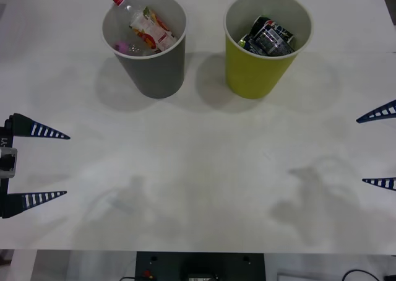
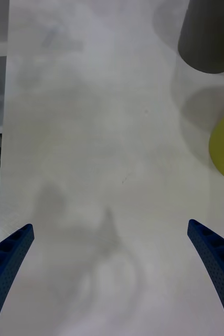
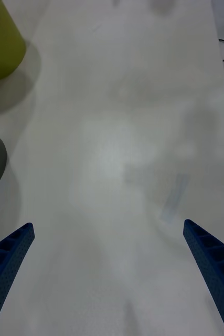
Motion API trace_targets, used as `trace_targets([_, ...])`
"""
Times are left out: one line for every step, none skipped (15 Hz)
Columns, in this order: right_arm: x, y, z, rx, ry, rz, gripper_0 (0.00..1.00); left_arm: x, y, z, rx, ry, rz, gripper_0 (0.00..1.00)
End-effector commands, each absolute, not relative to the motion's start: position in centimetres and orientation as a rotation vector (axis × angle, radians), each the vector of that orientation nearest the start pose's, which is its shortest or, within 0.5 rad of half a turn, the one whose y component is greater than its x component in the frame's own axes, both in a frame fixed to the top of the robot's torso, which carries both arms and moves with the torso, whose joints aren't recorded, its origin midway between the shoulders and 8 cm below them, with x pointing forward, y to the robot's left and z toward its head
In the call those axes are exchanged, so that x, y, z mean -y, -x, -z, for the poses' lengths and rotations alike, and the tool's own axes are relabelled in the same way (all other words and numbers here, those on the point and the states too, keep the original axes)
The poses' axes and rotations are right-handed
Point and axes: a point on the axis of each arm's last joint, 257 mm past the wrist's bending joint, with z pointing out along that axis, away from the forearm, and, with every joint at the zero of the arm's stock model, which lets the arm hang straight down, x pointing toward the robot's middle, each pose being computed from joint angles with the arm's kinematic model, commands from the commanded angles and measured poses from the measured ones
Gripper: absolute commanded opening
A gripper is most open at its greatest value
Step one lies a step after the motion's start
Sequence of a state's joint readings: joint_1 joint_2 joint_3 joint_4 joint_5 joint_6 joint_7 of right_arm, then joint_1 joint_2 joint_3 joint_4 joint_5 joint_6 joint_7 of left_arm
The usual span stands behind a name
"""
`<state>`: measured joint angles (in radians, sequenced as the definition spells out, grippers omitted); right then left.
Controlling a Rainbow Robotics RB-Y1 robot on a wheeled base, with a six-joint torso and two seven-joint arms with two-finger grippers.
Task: Put the can into the green bin and the plastic bottle into the gray bin
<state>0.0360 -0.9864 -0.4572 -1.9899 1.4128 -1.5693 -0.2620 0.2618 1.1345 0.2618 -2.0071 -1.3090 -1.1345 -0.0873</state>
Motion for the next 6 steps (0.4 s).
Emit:
trace_targets([30.17,-34.08,11.90,-1.638,1.705,-0.212,1.00,-28.58,-34.13,16.66,-1.444,-1.762,0.118,0.98])
trace_targets([30.43,-34.25,12.01,-1.647,1.706,-0.198,1.00,-28.58,-34.13,16.66,-1.444,-1.762,0.118,0.98])
trace_targets([30.43,-34.25,12.01,-1.647,1.706,-0.198,1.00,-28.58,-34.13,16.66,-1.444,-1.762,0.118,0.98])
trace_targets([30.43,-34.25,12.01,-1.647,1.706,-0.198,1.00,-28.58,-34.13,16.66,-1.444,-1.762,0.118,0.98])
trace_targets([30.43,-34.25,12.01,-1.647,1.706,-0.198,1.00,-28.58,-34.13,16.66,-1.444,-1.762,0.118,0.98])
trace_targets([30.43,-34.25,12.01,-1.647,1.706,-0.198,1.00,-28.58,-34.13,16.66,-1.444,-1.762,0.118,0.98])
